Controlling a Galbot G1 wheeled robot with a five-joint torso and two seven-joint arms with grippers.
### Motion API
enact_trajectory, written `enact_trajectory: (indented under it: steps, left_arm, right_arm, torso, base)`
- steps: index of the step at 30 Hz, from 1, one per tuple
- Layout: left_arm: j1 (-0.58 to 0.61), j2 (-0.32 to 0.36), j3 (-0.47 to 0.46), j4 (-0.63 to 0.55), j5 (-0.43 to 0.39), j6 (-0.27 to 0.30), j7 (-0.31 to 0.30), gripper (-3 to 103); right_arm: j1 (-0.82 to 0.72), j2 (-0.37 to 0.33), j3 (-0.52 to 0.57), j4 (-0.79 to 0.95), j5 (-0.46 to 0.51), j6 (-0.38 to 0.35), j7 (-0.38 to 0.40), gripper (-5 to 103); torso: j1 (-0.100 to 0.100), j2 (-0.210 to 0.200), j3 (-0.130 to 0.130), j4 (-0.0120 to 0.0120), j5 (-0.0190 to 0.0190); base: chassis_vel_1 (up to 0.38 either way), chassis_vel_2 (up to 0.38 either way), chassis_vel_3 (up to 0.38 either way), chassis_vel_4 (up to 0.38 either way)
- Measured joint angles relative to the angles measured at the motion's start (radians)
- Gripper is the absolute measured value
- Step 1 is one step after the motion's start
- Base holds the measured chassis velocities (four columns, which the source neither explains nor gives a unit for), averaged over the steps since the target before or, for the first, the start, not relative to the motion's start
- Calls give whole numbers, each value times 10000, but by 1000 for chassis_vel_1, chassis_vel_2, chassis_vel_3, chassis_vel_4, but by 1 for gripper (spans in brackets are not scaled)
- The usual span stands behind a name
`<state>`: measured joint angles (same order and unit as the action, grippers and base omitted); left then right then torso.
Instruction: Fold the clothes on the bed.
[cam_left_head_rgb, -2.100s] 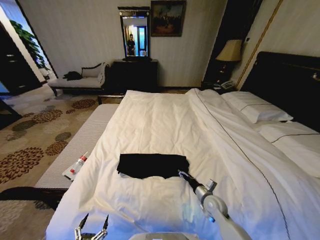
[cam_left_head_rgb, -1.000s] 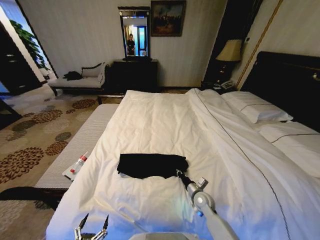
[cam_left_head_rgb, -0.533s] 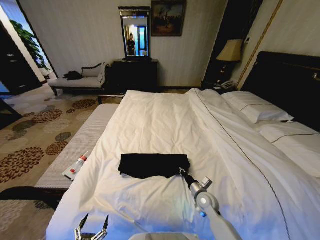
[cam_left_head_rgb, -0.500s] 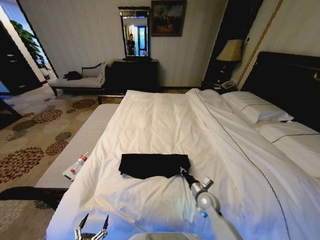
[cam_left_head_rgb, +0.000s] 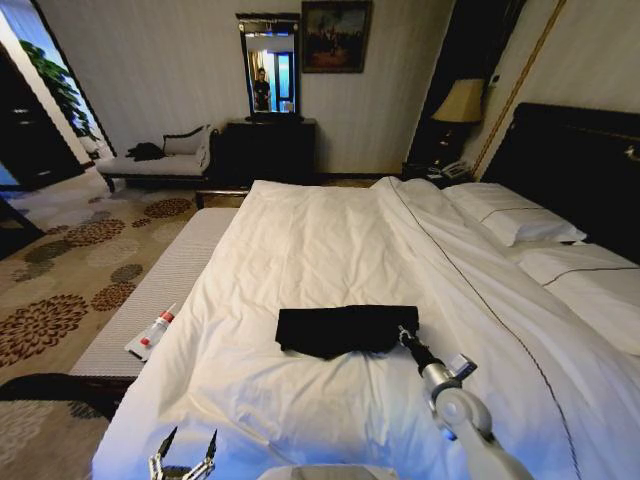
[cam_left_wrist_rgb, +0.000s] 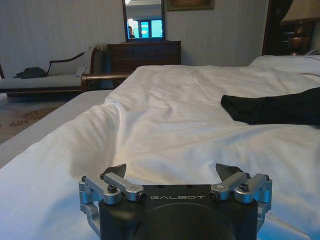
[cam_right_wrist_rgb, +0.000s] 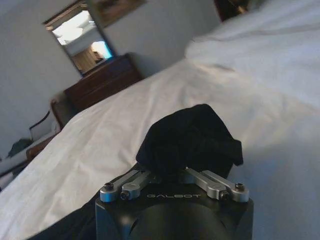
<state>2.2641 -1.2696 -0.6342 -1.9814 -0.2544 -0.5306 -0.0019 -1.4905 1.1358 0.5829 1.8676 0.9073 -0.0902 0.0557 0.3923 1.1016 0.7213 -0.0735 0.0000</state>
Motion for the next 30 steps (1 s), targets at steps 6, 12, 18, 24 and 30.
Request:
enact_trajectory:
  steps: [6,12,18,24,30]
  left_arm:
    - [0,0,0,0,0,0,0,100]
    - [0,-1,0,0,0,0,0,100]
    - [0,0,0,0,0,0,-1,100]
    - [0,0,0,0,0,-1,1,100]
    - [0,0,0,0,0,-1,-1,100]
  right_arm:
    - [210,-134,-787,256,-1165,116,-279,5]
    - [729,-647,-1710,596,-1945,82,-203,5]
    - [1567,-1370,-3193,867,-2366,-255,-174,5]
    - [3107,-1482,-4749,283,-2219,-415,-96,5]
    - [4091,-1223,-5873,-76,-2170,-576,44,5]
  torso:
    - [0,0,0,1,1]
    - [0,1,0,2,0]
    - [0,1,0,0,-1]
    - [0,0,1,2,1]
    - [0,0,0,3,-2]
  base:
    - [0,0,0,0]
    - [0,0,0,0]
    - [0,0,0,0]
    - [0,0,0,0]
    - [0,0,0,0]
